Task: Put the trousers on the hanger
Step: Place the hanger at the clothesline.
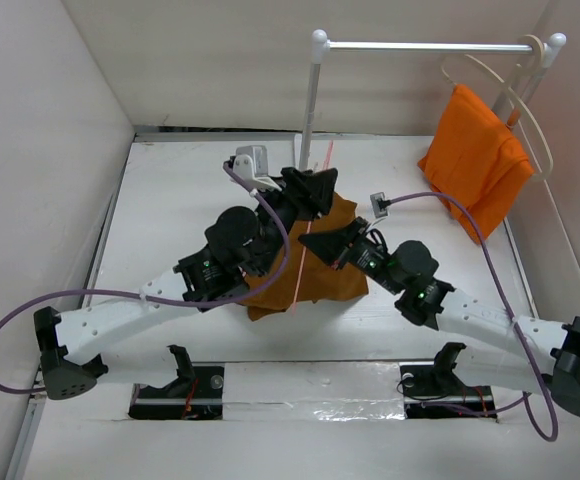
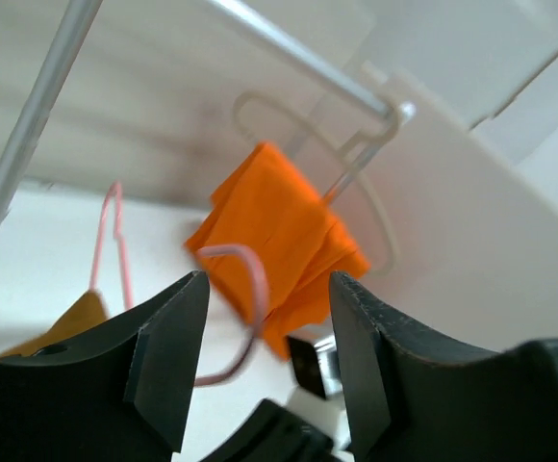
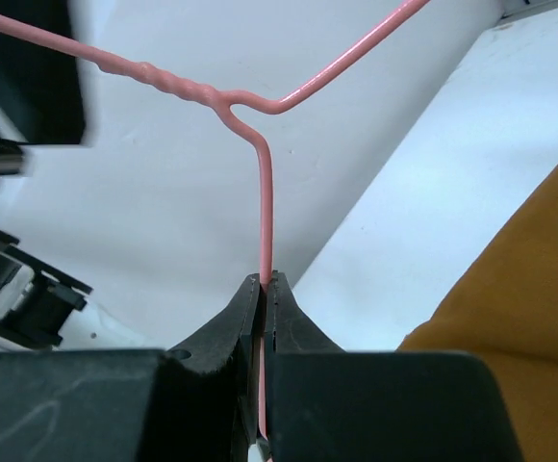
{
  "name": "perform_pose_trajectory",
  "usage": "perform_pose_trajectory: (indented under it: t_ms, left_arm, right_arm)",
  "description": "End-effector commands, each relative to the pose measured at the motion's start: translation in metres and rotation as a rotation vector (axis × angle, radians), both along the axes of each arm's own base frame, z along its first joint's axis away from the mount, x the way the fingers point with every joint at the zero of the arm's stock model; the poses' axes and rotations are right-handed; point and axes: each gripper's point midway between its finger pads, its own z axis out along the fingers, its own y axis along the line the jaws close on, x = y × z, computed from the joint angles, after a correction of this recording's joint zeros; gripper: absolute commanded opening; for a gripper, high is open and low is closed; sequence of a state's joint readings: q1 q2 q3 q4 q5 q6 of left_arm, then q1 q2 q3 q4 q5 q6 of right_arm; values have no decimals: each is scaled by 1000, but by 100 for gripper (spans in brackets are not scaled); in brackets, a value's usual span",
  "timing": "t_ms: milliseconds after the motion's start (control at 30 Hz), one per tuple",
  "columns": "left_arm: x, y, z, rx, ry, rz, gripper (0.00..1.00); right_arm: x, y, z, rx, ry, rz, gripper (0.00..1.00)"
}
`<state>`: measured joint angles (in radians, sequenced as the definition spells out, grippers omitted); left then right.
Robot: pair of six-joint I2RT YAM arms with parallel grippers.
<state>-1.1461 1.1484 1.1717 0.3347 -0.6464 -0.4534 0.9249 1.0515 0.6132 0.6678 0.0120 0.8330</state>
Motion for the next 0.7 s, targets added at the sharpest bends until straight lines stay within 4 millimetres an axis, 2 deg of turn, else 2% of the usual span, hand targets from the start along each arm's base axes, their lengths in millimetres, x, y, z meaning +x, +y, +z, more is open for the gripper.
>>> perform_pose_trajectory:
  t_ms: [0,67,133,233,333,367,400,433,500,567,600,633,667]
  left_arm:
    - [-8,6,65,-80,-122,-27,50]
    - [-5,6,68,-66,-129,-18,55]
    - [-5,9,75,-53,-139,-27,60]
    - [-9,21,79,-63,-155,-14,61]
    - [-5,36,78,-65,-158,23,60]
    - [-3,41,77,-66,-157,35,59]
    - [-2,42,66,-59,-148,46,57]
    - [-4,47,64,-64,-149,52,53]
    - [1,49,45,-30,-127,67,51]
    - [-1,52,34,-22,-112,67,51]
    - [0,52,17,2,-91,71,50]
    - [-2,57,14,-4,-89,70,50]
    - [-3,59,9,-9,-81,72,50]
  right_arm:
    - [-10,-24,89,289,-135,63,0]
    - [-12,-26,93,323,-136,108,0]
    - [-4,-33,96,337,-135,98,0]
    - [2,-47,112,370,-163,103,0]
    - [10,-63,147,386,-208,81,0]
    - [15,-65,143,365,-201,68,0]
    - [17,-71,163,367,-232,55,0]
    - [27,-78,167,345,-239,29,0]
    - [29,-86,190,342,-293,19,0]
    - [44,-91,192,304,-294,-1,0]
    - [51,-93,193,284,-291,-18,0]
    - [53,-97,205,274,-312,-28,0]
    - [70,-100,198,243,-288,-60,0]
